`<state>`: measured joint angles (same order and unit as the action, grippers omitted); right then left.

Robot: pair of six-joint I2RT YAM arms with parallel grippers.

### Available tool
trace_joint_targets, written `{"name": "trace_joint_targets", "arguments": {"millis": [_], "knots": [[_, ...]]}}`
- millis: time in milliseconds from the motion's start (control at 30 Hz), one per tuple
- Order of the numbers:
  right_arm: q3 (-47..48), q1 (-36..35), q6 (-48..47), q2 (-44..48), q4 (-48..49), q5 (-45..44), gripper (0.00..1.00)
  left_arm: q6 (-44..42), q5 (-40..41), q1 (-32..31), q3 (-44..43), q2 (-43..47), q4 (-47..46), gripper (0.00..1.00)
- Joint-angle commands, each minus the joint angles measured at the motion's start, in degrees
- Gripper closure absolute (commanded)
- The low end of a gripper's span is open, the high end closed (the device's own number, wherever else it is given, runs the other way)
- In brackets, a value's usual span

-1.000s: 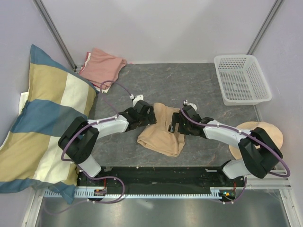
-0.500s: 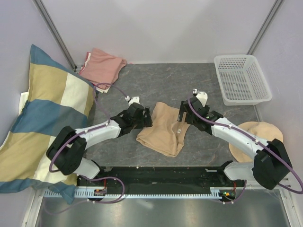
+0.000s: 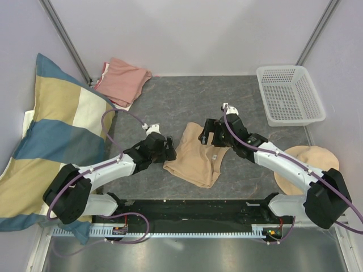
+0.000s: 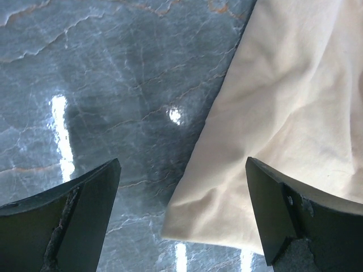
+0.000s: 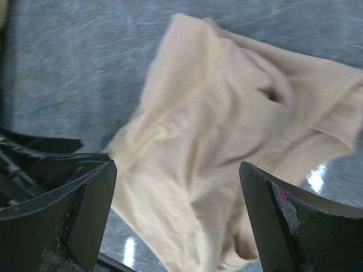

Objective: Fold and stack the t-shirts
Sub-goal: Smooth out wrinkles on the folded tshirt

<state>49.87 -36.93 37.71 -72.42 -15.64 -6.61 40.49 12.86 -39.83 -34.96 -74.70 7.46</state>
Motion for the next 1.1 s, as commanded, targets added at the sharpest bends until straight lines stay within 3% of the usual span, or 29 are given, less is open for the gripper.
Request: {"name": "trace_joint_targets", "arguments": {"millis": [0,367,667,1067], "knots": [[0.8,-0.6,1.3,-3.7,10.4,10.5,0.02,2.5,-0.1,0.1,1.9,2.8,-0.4,0.00],[4.3,-5.3,6.1,-19.1,20.8,11.4,0.02,4.2,1.3,0.1,5.7,9.5,2.2,0.00],[3.1,-6.1,7.0,-14.1,7.8,0.8,0.02,4.3,1.6,0.1,6.7,10.5,2.6,0.00],[-3.1,-6.1,7.1,-9.7,1.5,-1.4,0.02,4.2,1.2,0.1,6.4,8.3,1.2,0.00]]}}
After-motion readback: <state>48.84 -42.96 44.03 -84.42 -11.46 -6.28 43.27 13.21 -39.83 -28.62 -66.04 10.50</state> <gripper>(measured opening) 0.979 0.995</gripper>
